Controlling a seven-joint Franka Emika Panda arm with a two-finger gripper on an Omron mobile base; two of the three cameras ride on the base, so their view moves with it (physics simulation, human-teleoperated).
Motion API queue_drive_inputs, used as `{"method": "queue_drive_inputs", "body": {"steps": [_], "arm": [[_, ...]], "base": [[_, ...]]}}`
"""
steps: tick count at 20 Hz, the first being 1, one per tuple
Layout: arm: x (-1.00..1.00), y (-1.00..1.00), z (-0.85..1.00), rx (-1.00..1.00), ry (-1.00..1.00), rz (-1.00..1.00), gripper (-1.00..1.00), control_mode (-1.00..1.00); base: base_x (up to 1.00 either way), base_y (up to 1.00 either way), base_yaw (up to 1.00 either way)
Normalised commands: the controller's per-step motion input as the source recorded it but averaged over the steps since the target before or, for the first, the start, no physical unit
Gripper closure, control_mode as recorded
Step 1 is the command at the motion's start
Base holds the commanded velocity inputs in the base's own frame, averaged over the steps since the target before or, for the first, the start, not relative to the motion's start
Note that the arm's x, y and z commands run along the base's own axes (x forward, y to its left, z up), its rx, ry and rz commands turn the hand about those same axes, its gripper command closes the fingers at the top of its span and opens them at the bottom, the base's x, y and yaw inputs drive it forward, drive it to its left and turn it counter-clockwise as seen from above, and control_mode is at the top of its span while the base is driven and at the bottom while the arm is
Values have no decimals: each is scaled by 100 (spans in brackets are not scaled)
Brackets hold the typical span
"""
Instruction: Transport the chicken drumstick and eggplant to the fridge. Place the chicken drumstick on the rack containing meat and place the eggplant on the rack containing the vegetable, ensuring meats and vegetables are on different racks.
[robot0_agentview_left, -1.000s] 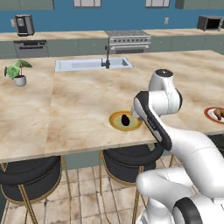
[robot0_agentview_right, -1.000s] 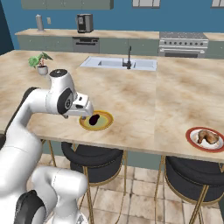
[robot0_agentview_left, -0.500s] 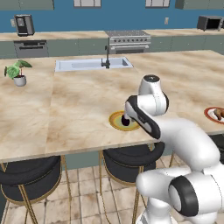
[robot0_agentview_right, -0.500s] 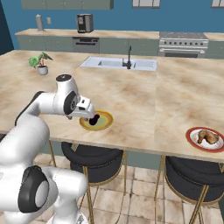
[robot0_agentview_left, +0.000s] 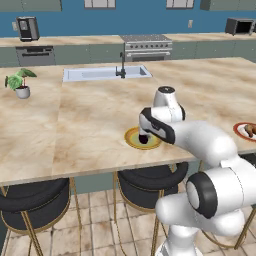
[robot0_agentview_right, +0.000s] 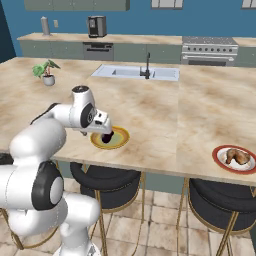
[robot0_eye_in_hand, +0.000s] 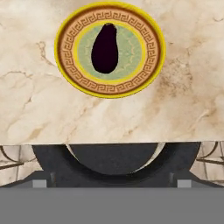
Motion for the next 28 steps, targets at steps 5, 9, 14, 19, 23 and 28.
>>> {"method": "queue_drive_inputs", "body": {"steps": [5, 9, 14, 19, 23, 28], "arm": [[25, 0, -25, 0, 1, 0, -100, -100], [18, 0, -31, 0, 0, 0, -100, -100], [23, 0, -34, 0, 0, 0, -100, -100], [33, 0, -27, 0, 0, 0, -100, -100], [41, 0, -25, 0, 0, 0, -100, -100], [34, 1, -23, 0, 0, 0, -100, -100]], "base": [[0, 0, 0], [0, 0, 0], [0, 0, 0], [0, 0, 0], [0, 0, 0], [0, 0, 0]]}}
